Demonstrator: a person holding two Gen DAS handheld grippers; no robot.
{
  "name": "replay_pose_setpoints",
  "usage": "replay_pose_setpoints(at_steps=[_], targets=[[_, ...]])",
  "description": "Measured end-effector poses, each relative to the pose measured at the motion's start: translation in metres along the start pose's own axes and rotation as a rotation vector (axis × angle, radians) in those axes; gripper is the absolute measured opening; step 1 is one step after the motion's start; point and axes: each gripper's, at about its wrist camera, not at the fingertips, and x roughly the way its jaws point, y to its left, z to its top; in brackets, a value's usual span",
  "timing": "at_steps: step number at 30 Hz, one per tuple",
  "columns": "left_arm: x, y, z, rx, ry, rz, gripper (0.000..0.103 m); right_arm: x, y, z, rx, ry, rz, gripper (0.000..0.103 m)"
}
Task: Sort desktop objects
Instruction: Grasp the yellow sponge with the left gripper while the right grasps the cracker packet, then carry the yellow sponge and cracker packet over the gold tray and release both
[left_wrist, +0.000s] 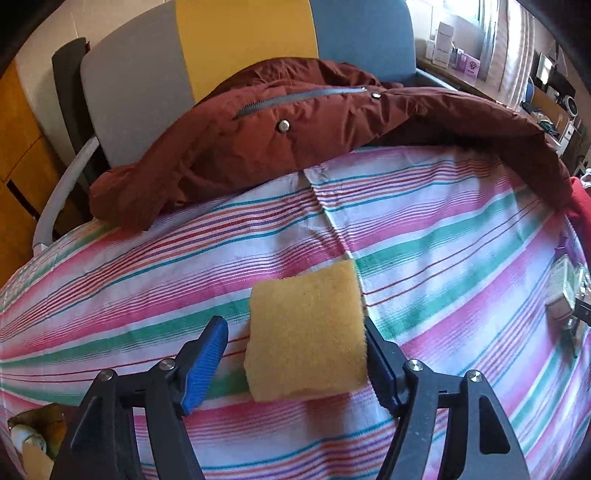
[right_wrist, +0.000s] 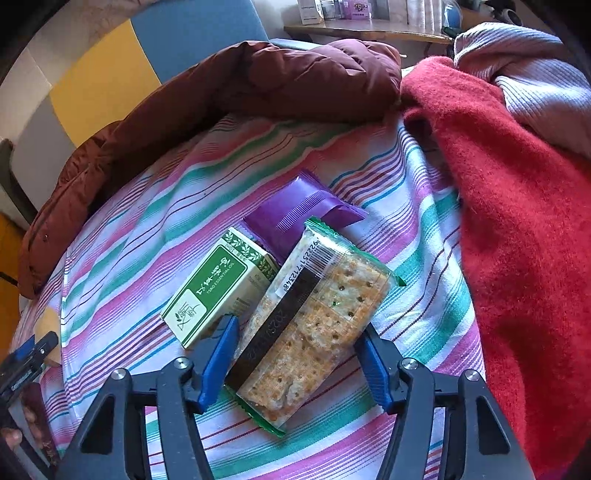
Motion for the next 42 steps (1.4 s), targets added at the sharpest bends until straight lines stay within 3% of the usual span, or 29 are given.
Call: replay_pose_setpoints(at_steps=[4,14,23,30,42], targets=[[0.002,0.004,-0.002,-0.019,-0.003,-0.068,0.056,0.001,0.0,0.0,-0.007,-0.003,-0.003,0.064],[-0.015,-0.009,-0.018,0.046,0.009,-0.076,0.054,0.009,0.008,0.007,-0.043,-0.011,-0.008,0.057],[-0.056,-0.036,-0.052,0.076,0.011,-0.18,0.054,0.01,0.016,0.009,-0.114,0.04,0.03,0.057],[-0.079,-0.057,-0.078,0.073,0.011,-0.222,0.054,0.013,0.043,-0.003,-0.285,0.098,0.105,0.057],[-0.1,-0.053,-0.135,0.025,0.016,-0.217,0.054,0.002,0.082,-0.047,-0.479,0.164,0.185,0.057]])
